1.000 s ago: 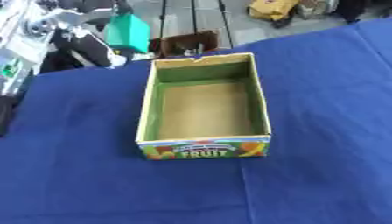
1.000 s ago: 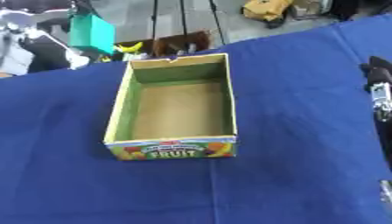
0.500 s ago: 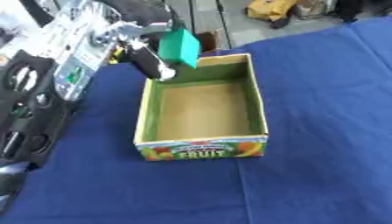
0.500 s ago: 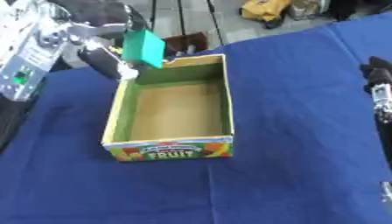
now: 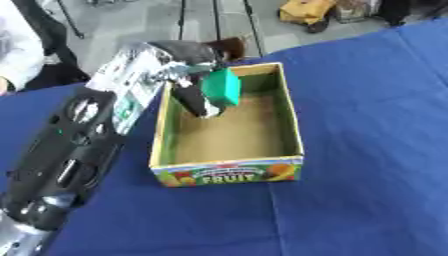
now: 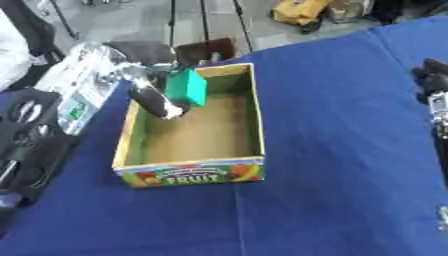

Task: Pick up objects on the table and place them in the box.

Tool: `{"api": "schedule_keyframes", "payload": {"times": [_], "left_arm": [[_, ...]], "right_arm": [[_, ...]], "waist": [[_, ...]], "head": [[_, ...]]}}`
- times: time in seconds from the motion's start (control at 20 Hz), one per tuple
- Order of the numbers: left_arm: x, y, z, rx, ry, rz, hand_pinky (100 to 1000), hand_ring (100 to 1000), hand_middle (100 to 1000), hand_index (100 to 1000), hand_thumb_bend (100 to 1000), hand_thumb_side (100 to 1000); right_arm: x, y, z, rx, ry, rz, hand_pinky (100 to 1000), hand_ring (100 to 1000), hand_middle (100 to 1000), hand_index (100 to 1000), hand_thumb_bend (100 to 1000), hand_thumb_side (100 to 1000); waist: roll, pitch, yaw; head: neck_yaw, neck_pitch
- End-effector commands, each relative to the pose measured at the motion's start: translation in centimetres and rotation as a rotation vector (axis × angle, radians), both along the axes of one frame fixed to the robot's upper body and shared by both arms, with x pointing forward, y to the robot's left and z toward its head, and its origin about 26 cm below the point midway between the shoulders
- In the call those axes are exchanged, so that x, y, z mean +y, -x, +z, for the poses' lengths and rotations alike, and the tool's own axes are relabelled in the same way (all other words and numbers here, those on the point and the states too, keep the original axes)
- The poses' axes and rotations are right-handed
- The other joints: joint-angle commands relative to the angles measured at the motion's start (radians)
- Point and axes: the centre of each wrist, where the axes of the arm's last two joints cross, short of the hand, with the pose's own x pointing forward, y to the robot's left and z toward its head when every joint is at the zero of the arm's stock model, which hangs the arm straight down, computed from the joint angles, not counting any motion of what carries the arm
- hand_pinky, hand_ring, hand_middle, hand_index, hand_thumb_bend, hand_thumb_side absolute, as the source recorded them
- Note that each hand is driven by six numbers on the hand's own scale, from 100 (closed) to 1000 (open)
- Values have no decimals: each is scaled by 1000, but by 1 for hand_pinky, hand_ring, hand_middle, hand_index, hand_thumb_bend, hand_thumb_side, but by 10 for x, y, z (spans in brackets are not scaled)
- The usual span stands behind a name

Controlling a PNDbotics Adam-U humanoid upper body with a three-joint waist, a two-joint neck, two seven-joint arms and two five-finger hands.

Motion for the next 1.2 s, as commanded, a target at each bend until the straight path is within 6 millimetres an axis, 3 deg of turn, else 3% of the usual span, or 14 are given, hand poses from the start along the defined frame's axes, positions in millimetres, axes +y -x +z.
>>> {"api": "schedule_keyframes", "payload": {"times": [0.05,0.45,0.65,0.75,0.85,1.05,1.15,1.2], "left_arm": [[-1,-7,-2,-9,-11,12,523,515,720,780,100,480],[-3,-18,-21,39,-75,26,566,537,753,813,100,503],[-2,-19,-21,40,-101,42,581,582,831,922,100,536],[-2,-18,-19,33,-124,61,609,634,897,1000,191,580],[-2,-18,-17,23,-146,76,630,690,941,1000,287,610],[-3,-14,-10,-28,-194,101,692,775,991,1000,609,686],[-3,-11,-5,-68,-205,110,701,787,994,1000,662,702],[-3,-9,-2,-90,-208,113,708,798,993,1000,741,732]], "right_arm": [[3,3,10,-36,5,19,870,902,817,925,100,1000],[4,3,11,-40,0,18,870,902,817,925,100,1000],[4,3,10,-39,-1,18,870,902,817,925,100,1000],[4,3,10,-38,-2,18,870,902,817,924,100,1000],[4,3,10,-38,-2,18,870,902,817,924,100,1000],[3,4,9,-36,-4,17,870,901,817,924,100,1000],[3,4,9,-35,-5,15,870,901,817,924,100,1000],[3,4,9,-34,-5,15,870,901,816,924,100,1000]], "waist": [[-7,-16,-5],[-2,-13,-14],[-2,-13,-13],[-3,-14,-13],[-3,-15,-13],[-3,-17,-14],[-4,-18,-14],[-5,-19,-13]], "head": [[8,-15],[11,-17],[10,-15],[10,-14],[10,-14],[11,-12],[12,-11],[12,-9]]}}
